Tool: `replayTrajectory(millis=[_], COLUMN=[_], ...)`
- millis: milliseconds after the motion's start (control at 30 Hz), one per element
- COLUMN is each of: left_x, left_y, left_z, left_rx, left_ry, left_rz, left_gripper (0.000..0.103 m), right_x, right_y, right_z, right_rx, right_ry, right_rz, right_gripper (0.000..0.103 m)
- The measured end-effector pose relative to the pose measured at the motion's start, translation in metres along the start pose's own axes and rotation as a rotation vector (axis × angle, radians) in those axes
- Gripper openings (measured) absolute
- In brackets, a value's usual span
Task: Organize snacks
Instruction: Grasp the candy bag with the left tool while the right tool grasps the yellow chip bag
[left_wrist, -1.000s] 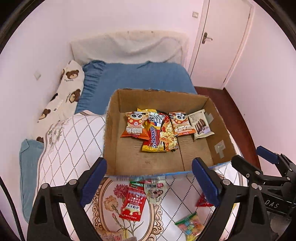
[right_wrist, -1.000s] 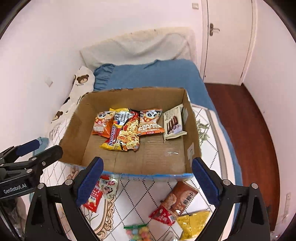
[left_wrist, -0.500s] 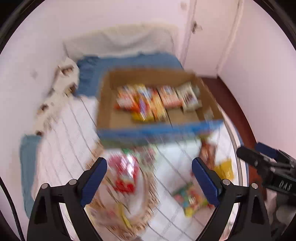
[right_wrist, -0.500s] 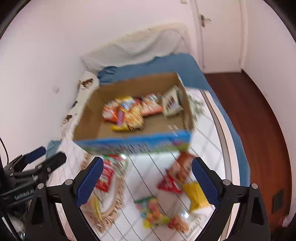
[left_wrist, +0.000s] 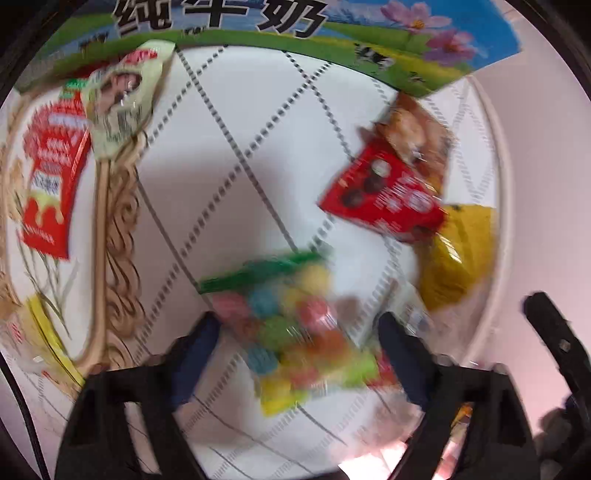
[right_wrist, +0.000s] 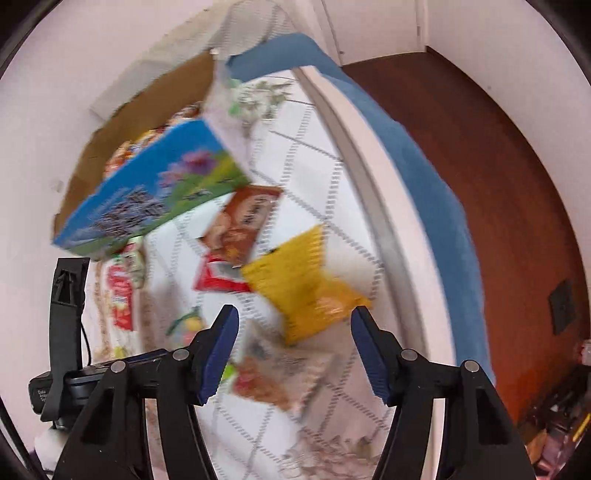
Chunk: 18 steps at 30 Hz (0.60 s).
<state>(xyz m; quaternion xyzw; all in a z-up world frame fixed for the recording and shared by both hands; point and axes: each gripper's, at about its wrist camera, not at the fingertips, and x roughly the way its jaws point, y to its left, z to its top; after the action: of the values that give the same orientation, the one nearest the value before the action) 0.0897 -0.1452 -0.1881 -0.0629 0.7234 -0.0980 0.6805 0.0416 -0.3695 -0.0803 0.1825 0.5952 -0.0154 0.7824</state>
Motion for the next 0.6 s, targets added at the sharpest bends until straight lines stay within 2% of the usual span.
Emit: replayTrajectory(millis=[33, 200, 267, 367, 433, 500, 600], left_x=[0.001, -0.007, -0.008, -0.005, -0.004, -0.004, -0.001], left_y=[-0.002, 0.002, 0.01, 0.023, 0.027, 0.028, 0.026], left_z=[0.0, -0.011, -0.016, -0.023, -0.027, -0.029, -0.03], left_rx=[0.026, 0.11, 0.105, 0.065, 0.045, 0.042, 0.043], left_ry=[-0.008, -0.069, -0.071, -0.067, -0.067, -0.069, -0.061], left_rz=[0.017, 0.113, 0.128, 0.119, 0.105, 0.101, 0.108], left_gripper=[0.059, 0.058, 0.058, 0.058, 0.058, 0.059, 0.059], right_x=[0.005, 0.043, 0.062, 0.082, 0.087, 0.088, 0.09], right_y=[-0.001, 0.018, 0.032, 0.046, 0.044, 0.036, 0.025], right_z=[0.002, 0.012, 0.01, 0.005, 0.005, 0.006, 0.003], right_rx=[-0.019, -0.182, -0.272, -0.37, -0.339, -0.275, -0.173], right_ry=[0.009, 0.079, 0.103, 0.101, 0.111, 0.142, 0.25], right_rz=[-0.004, -0.06, -0.09, -0.19, -0.211, -0.178, -0.091], right_gripper=[0.073, 0.073, 0.073, 0.069, 0.058, 0.057, 0.057])
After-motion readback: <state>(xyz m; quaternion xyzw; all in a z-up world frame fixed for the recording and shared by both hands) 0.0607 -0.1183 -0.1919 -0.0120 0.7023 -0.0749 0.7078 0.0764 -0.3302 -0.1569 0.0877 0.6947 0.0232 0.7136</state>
